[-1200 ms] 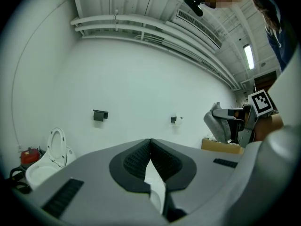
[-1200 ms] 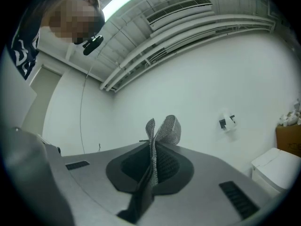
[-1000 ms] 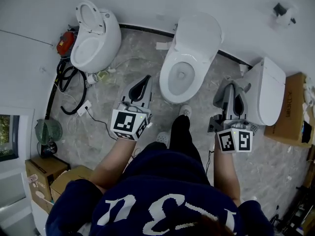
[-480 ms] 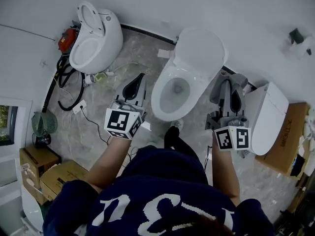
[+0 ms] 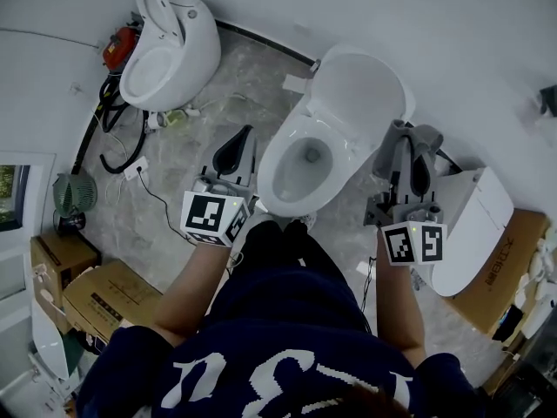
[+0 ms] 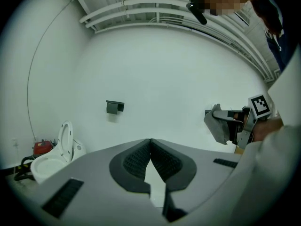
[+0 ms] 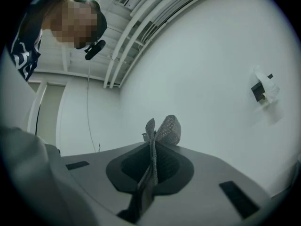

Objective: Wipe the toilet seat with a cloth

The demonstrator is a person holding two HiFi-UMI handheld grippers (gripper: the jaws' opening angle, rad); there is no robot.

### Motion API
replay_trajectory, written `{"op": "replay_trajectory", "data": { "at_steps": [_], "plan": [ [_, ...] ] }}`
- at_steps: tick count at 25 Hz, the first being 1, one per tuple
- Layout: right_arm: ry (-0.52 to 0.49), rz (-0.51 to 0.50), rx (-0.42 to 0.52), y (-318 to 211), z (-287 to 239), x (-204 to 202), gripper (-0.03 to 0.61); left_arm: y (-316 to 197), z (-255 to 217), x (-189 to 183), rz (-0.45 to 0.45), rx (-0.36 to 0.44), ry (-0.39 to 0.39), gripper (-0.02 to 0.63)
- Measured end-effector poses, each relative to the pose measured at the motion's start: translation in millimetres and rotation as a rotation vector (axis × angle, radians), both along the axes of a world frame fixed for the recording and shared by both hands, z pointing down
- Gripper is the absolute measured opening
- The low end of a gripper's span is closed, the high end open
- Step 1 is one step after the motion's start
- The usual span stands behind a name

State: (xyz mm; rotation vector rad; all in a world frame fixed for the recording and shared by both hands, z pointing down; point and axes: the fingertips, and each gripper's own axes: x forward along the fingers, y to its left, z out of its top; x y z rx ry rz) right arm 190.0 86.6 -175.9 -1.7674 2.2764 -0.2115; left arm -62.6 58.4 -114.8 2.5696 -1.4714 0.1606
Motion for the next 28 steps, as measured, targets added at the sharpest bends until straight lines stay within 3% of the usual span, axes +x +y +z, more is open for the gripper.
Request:
{"op": "replay_trajectory", "data": {
  "at_steps": [7,14,21,28],
  "plan": [
    [-0.003,-0.013,-0.055,-45.2,42.7,-0.6,0.026,-50.5,43.2,0.1,-0.029,-0.063,-0.006,0.011],
    [-0.002,0.032,-0.116,-80.6,101.3,6.0,0.026,-108.2,103.3,17.8,0.023,-0.099,-0.003,0.011],
    [-0.046,0.103,-0.224,-100.1,205.9,10.6,0.026,-131.6,184.3,38.7,0.095,-0.151,-0.036,0.011],
    [-0.063,0.242,-0.294,-123.8,354.9,1.1,0.026,-157.5,296.2,33.1,0.122,-0.181,-0.014,0.011]
  ]
}}
